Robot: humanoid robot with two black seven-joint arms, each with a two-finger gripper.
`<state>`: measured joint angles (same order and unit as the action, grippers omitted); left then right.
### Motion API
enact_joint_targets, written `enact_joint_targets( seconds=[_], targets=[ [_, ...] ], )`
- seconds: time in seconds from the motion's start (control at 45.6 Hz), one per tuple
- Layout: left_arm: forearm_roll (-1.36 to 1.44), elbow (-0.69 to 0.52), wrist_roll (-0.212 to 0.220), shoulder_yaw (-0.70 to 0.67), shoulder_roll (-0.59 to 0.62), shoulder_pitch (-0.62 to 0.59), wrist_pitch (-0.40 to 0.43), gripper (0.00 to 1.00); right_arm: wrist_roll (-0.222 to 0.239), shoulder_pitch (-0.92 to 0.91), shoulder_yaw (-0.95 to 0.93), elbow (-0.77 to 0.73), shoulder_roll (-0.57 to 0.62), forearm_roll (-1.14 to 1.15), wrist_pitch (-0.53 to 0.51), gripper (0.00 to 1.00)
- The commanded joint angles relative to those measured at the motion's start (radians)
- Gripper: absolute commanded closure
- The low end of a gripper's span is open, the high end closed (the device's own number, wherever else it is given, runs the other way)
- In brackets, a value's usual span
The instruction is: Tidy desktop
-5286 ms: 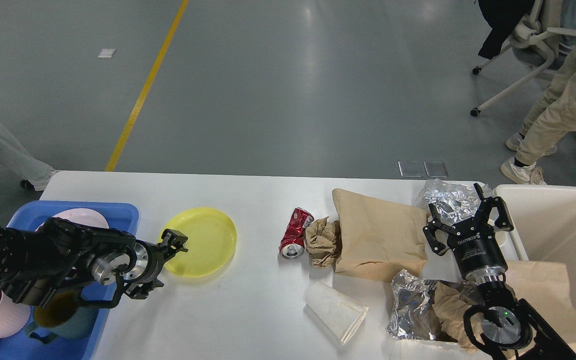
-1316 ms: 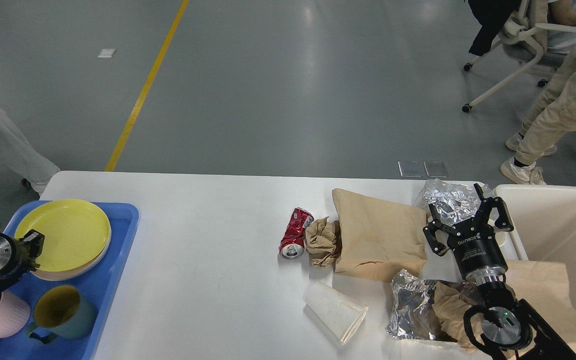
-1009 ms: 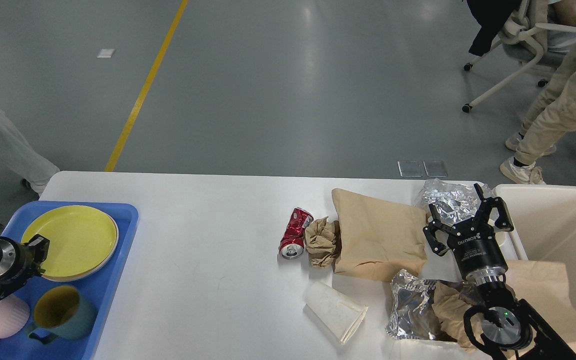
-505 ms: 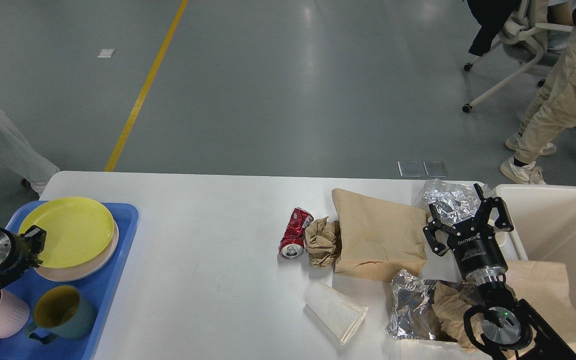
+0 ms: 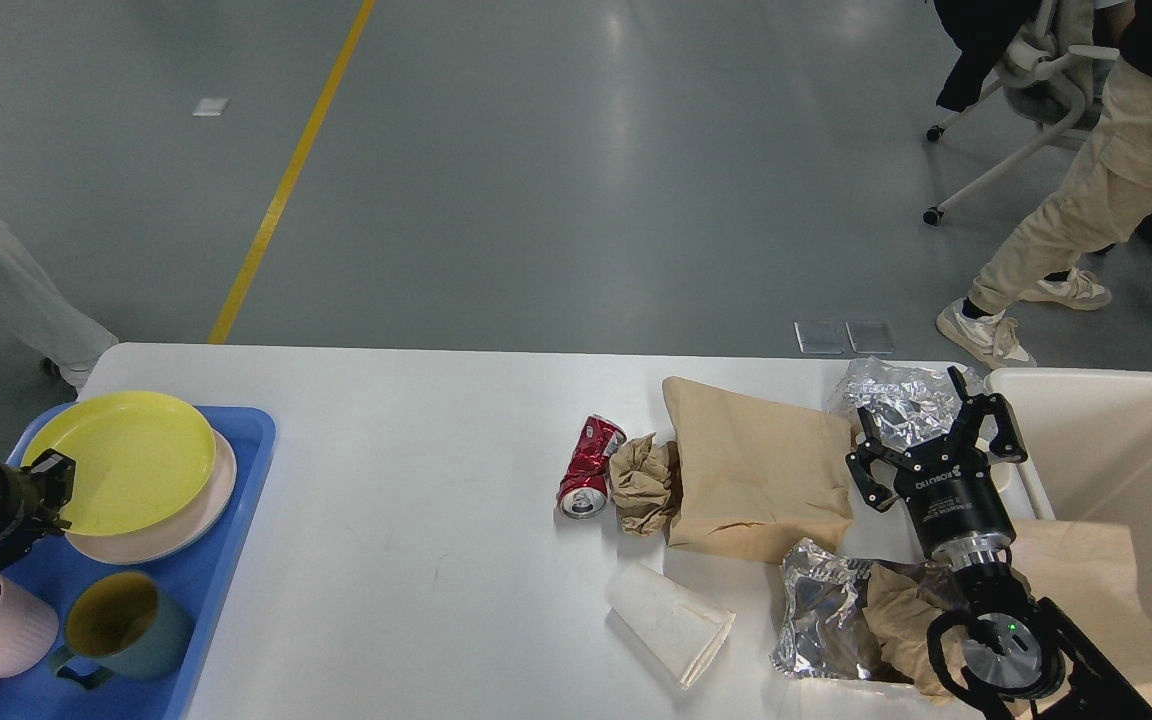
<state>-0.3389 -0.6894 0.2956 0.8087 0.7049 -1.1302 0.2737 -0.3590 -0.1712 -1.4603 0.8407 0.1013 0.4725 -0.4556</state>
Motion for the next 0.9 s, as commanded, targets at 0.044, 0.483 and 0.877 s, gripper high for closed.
enact_joint_targets(
  seconds=[0.044, 0.483, 0.877],
  targets=[
    [-0.005, -0.013, -0.01, 0.001, 0.013, -0.011, 0.01, 0.88, 0.0, 0.001, 0.0, 0.0, 0.0, 0.0, 0.0, 0.0],
    [0.003, -0.005, -0.001, 0.001, 0.013, -0.032, -0.016, 0.04, 0.0, 0.001, 0.0, 0.0, 0.0, 0.0, 0.0, 0.0],
    [0.012, 0.06, -0.012, -0.402, 0.042, -0.002, -0.013, 0.04, 0.0, -0.001, 0.0, -0.002, 0.0, 0.0, 0.0, 0.0]
  ],
)
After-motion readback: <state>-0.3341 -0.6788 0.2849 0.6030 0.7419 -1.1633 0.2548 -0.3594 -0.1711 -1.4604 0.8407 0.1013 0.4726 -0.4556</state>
